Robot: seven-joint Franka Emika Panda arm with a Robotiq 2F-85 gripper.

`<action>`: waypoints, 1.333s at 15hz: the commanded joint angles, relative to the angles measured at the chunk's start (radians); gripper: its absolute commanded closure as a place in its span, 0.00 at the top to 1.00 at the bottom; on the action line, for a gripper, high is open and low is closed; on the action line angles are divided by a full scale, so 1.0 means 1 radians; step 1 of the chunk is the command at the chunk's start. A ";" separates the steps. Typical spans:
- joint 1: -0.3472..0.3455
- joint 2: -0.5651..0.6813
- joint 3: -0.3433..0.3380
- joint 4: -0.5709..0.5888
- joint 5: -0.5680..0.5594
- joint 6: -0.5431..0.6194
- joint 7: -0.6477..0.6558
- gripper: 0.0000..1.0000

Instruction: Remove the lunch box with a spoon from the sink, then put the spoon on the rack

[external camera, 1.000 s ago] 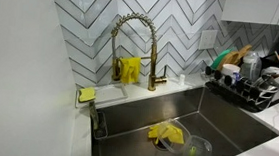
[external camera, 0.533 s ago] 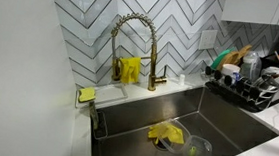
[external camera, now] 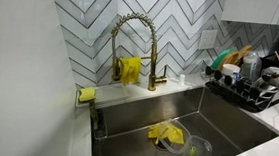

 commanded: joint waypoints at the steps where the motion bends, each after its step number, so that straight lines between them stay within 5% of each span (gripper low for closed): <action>1: 0.026 0.028 0.006 0.014 0.008 -0.001 -0.015 1.00; 8: 0.055 0.097 0.022 0.043 0.013 0.005 -0.037 1.00; 20: 0.190 0.539 0.140 0.139 0.047 0.396 -0.231 1.00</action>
